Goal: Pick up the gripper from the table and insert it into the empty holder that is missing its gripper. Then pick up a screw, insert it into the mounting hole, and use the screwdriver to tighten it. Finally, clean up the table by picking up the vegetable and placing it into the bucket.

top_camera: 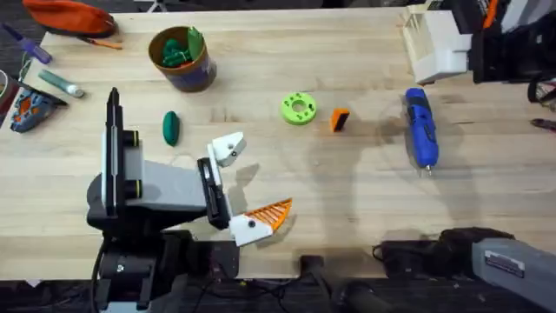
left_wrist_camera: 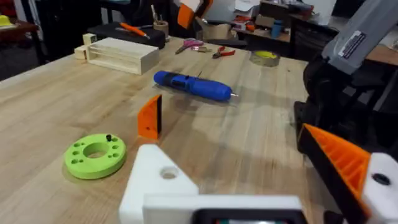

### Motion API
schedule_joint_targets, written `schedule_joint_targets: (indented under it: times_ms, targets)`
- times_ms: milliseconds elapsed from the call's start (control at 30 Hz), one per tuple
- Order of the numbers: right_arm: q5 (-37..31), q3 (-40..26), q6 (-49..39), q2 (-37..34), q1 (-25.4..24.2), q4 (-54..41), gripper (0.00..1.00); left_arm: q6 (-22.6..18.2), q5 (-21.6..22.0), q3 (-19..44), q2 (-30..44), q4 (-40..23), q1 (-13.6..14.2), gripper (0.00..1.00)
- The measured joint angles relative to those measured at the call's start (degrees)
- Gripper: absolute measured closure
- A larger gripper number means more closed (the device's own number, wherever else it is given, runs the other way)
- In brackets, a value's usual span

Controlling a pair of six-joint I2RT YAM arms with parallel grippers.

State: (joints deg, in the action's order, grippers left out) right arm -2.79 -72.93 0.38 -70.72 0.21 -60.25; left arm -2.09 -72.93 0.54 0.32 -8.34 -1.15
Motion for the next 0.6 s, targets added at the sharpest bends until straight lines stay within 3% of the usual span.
schedule_joint_targets:
  times_ms: [600]
  targets:
    - [0.04, -0.09, 4.11, 0.00, -0.01, -4.95, 0.008, 0.00, 0.00, 0.00, -0.02, 0.00, 0.00, 0.014]
